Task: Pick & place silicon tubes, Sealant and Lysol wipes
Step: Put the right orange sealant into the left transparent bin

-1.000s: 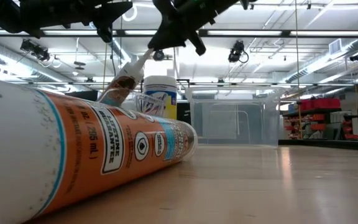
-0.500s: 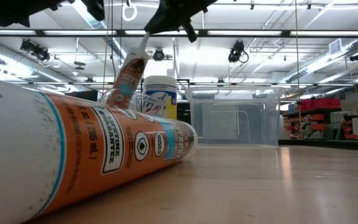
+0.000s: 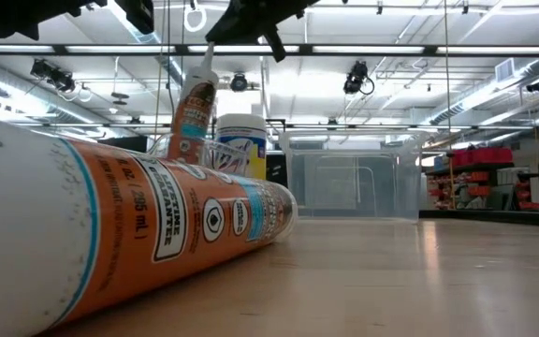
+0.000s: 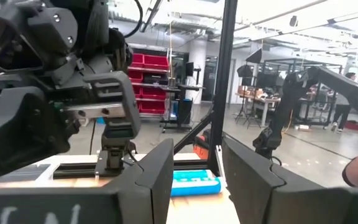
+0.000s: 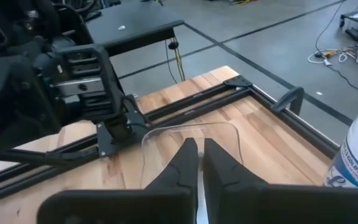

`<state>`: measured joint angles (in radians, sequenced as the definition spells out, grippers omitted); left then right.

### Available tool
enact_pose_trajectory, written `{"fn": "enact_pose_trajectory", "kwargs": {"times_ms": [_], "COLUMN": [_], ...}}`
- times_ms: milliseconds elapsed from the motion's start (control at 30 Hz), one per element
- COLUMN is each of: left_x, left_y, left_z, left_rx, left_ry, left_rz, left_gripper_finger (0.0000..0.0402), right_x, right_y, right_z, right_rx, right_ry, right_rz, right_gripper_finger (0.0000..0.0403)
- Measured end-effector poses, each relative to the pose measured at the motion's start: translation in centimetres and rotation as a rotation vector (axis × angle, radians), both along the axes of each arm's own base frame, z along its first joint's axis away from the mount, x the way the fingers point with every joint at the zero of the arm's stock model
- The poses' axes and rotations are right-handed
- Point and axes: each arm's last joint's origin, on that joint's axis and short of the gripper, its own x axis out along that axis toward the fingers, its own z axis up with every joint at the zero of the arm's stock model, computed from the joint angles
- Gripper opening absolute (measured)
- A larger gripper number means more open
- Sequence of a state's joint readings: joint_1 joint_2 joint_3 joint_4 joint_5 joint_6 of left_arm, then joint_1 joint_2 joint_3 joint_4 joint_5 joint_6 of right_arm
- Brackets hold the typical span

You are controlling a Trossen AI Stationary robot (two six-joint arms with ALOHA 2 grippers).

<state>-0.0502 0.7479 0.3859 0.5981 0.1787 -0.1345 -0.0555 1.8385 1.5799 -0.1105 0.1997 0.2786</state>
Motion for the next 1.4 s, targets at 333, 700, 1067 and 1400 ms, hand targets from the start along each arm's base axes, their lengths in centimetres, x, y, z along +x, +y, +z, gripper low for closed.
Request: {"fn": "enact_pose_trajectory", "kwargs": {"times_ms": [333,700,1067,1400], "left_x": [0.0,-0.2,-0.4,-0.4], "left_y": [0.0,0.0,0.0,0.0], "left_z": [-0.1,0.1,0.3,0.3], "left_rx": [0.000,0.014,0.015,0.016], "left_ry": [0.007,-0.008,-0.023,-0.017], "left_rz": [0.000,0.004,0.004,0.004], "left_gripper_finger": [0.0142,0.0142,0.0142,0.0142], "right_x": [0.2,0.3,0.5,0.7], "right_y": [1.4,2.8,2.7,1.9], "right_z": [-0.1,-0.2,0.0,0.2], "right_rx": [-0.131,-0.261,-0.294,-0.304], "right_ry": [0.025,0.044,0.004,-0.032], "right_rz": [0.140,0.230,0.256,0.259], "right_gripper_finger": [0.0001,0.0001,0.0000,0.0011]}}
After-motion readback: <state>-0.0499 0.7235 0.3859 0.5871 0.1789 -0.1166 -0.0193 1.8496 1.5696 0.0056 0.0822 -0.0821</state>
